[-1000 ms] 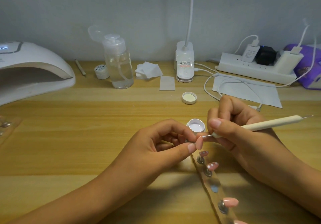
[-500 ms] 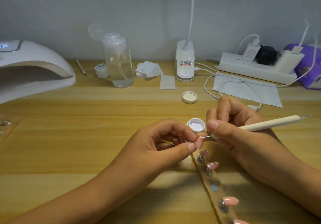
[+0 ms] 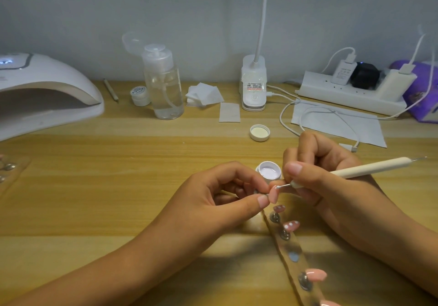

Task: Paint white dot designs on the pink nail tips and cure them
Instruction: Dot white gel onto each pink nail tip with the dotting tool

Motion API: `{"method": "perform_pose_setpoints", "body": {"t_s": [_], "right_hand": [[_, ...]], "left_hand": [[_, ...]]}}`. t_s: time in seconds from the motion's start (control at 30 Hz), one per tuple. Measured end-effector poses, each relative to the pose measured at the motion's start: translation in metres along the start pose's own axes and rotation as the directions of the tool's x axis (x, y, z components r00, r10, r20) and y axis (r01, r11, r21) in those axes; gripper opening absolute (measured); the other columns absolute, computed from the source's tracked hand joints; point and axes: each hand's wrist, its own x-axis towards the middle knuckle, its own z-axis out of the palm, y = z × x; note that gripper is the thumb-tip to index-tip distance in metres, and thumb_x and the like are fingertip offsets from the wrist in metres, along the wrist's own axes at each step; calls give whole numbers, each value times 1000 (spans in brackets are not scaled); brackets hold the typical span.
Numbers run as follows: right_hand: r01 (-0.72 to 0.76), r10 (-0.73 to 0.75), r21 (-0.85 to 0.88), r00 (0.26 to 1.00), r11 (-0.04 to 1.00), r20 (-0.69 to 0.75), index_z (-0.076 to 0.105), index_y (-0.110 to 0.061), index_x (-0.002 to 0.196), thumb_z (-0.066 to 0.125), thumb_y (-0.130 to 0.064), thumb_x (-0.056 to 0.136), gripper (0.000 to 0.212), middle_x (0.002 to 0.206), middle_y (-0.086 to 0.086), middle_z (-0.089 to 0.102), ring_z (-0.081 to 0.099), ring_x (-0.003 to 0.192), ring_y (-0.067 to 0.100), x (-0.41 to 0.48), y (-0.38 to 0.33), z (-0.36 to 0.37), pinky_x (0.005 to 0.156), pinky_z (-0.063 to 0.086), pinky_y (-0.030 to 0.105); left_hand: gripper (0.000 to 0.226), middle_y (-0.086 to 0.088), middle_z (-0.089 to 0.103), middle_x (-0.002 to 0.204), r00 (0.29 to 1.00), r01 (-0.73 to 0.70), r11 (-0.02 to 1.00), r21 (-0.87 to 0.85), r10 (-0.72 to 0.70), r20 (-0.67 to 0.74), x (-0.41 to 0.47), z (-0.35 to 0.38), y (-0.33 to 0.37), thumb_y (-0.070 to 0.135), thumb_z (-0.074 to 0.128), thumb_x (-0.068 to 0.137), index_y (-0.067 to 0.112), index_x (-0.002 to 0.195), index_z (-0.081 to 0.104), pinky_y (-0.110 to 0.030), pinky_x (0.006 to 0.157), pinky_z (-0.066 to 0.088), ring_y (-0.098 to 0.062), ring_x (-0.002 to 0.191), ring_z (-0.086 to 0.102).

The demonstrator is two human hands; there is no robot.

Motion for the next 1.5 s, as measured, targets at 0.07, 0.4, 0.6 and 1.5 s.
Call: {"method": "perform_pose_setpoints", "body": {"t_s": [0.07, 0.4, 0.6, 1.5], "right_hand": [[-4, 4, -7, 1000, 1000, 3, 53, -24, 63, 68, -21, 76, 20, 60, -3, 51, 49, 55, 6, 0, 0, 0, 58, 45, 14], [-6, 6, -25, 1000, 1000, 10, 53, -26, 63, 67, -22, 76, 20, 60, -5, 51, 47, 55, 5, 0, 0, -1, 58, 44, 15], [-8, 8, -16, 1000, 1000, 8, 53, -25, 63, 67, -22, 76, 20, 59, -6, 51, 46, 55, 5, 0, -1, 0, 57, 43, 14], [-24, 24, -4, 999, 1000, 25, 55, -24, 65, 74, -25, 75, 22, 61, -5, 52, 51, 57, 6, -1, -1, 0, 60, 49, 15]], "left_hand": [[8, 9, 63, 76, 1000, 3, 1000, -6, -3, 2, 0, 0, 0, 19, 73, 78, 27, 79, 71, -10, 63, 42, -1, 69, 53], [8, 7, 62, 77, 1000, 3, 1000, -3, -3, 3, 0, 0, 0, 19, 73, 78, 27, 79, 71, -10, 61, 41, -3, 69, 52], [8, 7, 62, 77, 1000, 6, 1000, -2, -6, 8, 0, -1, 0, 18, 73, 79, 26, 80, 71, -10, 63, 42, -3, 70, 52], [8, 5, 62, 77, 1000, 3, 1000, 16, -3, 8, 0, 0, 0, 19, 73, 78, 27, 78, 71, -12, 64, 42, -4, 71, 53]]}}
